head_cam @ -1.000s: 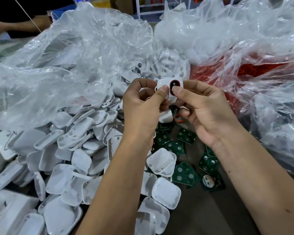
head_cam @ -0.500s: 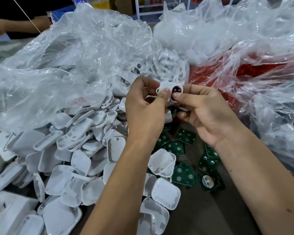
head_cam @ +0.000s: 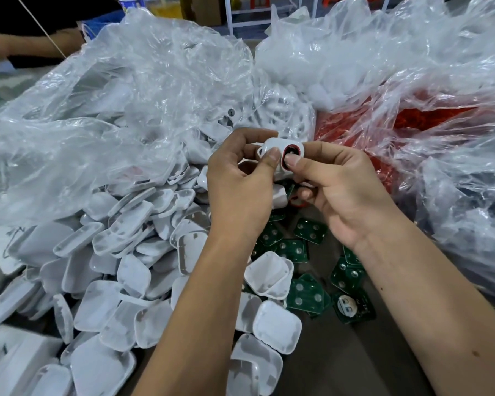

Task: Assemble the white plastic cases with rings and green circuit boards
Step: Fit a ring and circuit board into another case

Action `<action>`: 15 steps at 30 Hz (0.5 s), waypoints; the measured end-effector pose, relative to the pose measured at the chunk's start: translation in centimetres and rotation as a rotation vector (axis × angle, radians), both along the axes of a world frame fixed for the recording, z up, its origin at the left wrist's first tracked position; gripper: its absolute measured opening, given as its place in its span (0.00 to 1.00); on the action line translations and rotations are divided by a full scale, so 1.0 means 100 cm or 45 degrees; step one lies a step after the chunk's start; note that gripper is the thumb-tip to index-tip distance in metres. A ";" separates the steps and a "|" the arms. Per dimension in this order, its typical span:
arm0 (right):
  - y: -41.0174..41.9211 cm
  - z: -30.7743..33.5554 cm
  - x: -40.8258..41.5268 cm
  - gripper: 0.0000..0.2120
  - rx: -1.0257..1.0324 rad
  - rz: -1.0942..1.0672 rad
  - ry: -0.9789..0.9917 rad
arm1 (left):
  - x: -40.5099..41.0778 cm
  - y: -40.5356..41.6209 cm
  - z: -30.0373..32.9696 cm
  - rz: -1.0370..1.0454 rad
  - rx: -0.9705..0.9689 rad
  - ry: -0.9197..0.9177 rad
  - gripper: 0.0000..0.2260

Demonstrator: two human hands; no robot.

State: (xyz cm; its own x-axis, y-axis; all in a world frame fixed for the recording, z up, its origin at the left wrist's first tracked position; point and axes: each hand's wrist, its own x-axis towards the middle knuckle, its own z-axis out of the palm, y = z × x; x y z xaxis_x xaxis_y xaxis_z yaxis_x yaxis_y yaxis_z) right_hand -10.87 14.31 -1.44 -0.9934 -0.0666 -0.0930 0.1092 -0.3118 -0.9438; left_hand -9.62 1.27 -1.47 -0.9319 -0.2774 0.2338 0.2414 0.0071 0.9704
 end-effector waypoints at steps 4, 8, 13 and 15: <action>0.000 -0.003 -0.001 0.05 0.036 -0.077 0.037 | -0.001 -0.001 -0.001 -0.017 0.025 -0.034 0.08; -0.002 -0.005 -0.001 0.07 0.129 -0.152 0.128 | -0.002 -0.002 -0.002 -0.020 0.055 -0.061 0.07; 0.000 -0.006 -0.003 0.07 0.127 -0.144 0.132 | -0.001 0.001 -0.002 0.005 0.037 -0.047 0.07; 0.000 -0.006 -0.002 0.07 0.134 -0.140 0.143 | 0.000 0.002 -0.003 0.030 0.033 -0.051 0.06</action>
State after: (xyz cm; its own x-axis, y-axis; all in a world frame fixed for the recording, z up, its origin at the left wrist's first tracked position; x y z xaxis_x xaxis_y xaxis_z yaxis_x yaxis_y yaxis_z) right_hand -11.10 14.32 -2.02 -0.9987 0.0470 0.0185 -0.0281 -0.2146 -0.9763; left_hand -9.65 1.43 -1.74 -0.9335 -0.3046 0.1892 0.2026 -0.0128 0.9792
